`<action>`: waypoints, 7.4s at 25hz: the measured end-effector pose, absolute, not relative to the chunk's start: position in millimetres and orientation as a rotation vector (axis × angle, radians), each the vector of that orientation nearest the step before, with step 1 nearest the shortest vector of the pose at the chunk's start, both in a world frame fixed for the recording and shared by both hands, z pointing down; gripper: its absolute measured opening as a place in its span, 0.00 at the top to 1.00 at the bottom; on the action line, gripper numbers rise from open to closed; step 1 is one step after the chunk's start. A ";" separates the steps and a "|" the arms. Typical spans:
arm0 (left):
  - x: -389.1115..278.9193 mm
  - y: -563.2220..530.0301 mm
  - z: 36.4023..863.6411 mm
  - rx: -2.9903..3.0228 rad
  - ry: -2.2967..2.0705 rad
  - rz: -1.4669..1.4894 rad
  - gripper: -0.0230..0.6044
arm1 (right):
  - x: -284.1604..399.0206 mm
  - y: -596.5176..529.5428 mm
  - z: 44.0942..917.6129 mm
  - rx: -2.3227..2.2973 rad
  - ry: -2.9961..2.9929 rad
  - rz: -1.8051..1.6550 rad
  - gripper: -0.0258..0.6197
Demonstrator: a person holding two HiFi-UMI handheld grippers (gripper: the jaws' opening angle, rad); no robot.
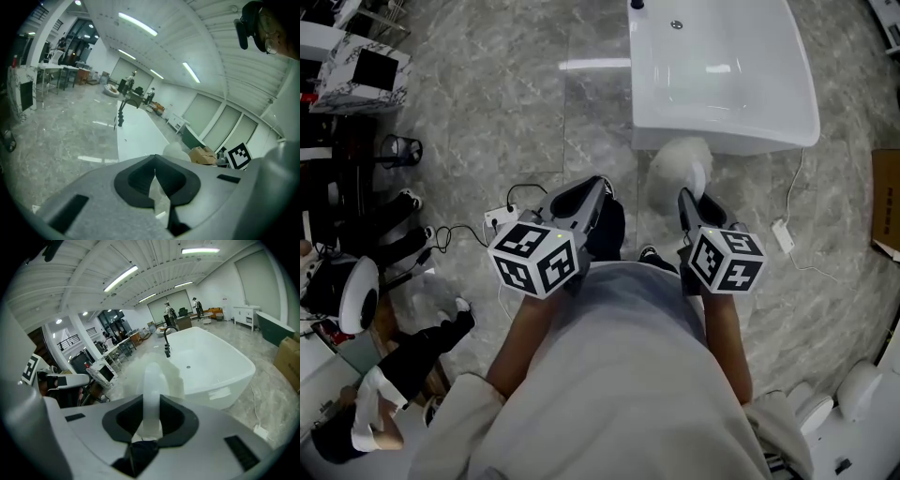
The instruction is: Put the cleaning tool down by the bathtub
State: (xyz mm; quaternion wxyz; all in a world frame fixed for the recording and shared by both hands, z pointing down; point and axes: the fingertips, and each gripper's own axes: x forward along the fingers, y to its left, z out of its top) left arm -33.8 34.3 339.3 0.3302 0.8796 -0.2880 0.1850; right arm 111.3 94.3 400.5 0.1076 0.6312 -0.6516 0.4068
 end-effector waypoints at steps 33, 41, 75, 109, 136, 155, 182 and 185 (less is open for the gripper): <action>-51.9 -126.1 333.3 2.396 -0.687 0.473 0.95 | 105.1 -77.2 382.3 1.765 -1.964 1.085 0.84; -44.7 -150.9 326.8 2.333 -0.817 0.423 0.95 | 121.8 -114.2 383.5 1.639 -2.020 1.058 0.84; -51.6 -160.0 354.8 2.204 -0.875 0.502 0.95 | 144.9 -149.6 490.5 1.457 -1.856 1.256 0.84; -54.3 -146.3 377.3 2.127 -0.876 0.554 0.95 | 153.1 -151.5 565.1 1.360 -1.725 1.314 0.84; -61.9 -134.0 390.4 2.099 -0.892 0.657 0.95 | 156.2 -159.0 620.6 1.306 -1.625 1.318 0.84; -66.2 -126.1 395.0 2.072 -0.882 0.696 0.95 | 155.6 -159.5 649.7 1.308 -1.558 1.373 0.84; -68.2 -121.5 390.0 2.047 -0.895 0.654 0.95 | 154.9 -165.1 660.8 1.320 -1.510 1.347 0.84; -67.8 -121.4 389.6 2.049 -0.896 0.653 0.95 | 153.9 -163.4 661.1 1.318 -1.509 1.370 0.84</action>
